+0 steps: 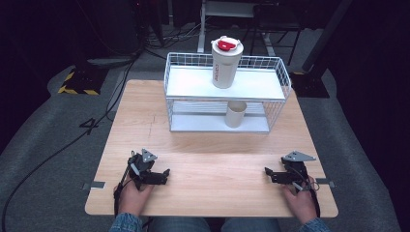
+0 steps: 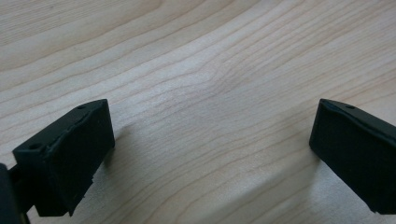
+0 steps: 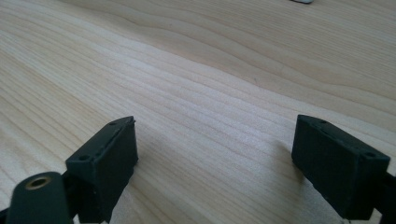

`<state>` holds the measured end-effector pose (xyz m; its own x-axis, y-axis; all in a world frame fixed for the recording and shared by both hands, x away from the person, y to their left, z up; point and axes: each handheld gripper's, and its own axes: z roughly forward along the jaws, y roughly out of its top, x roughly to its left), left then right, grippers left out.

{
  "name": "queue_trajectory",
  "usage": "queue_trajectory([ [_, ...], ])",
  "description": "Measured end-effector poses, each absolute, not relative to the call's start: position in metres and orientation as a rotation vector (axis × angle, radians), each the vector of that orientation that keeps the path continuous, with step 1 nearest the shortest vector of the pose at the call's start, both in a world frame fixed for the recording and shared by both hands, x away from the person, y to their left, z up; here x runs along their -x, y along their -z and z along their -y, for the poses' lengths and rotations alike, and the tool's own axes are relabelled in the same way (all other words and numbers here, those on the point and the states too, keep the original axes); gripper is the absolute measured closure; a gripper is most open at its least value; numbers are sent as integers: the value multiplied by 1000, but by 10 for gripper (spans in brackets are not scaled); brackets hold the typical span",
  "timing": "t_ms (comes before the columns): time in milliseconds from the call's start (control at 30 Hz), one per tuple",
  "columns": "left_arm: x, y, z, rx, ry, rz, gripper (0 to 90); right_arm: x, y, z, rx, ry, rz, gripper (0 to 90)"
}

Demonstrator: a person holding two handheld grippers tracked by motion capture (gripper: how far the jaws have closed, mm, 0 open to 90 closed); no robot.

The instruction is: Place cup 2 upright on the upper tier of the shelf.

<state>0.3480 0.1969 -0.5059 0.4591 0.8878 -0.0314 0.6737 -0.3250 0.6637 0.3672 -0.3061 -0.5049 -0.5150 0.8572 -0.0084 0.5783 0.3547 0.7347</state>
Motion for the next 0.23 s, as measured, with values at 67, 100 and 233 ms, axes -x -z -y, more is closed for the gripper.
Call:
queue_trajectory([
  [67,-348,506,-197,-2099,-454,-1293,4,-367,505,306,-1256,-970,-2230,147],
  [100,-348,506,-197,-2100,-454,-1292,5,-367,505,306,-1256,-970,-2230,147],
  [233,-347,506,-198,-2101,-454,-1290,4,-367,505,306,-1256,-970,-2229,147],
])
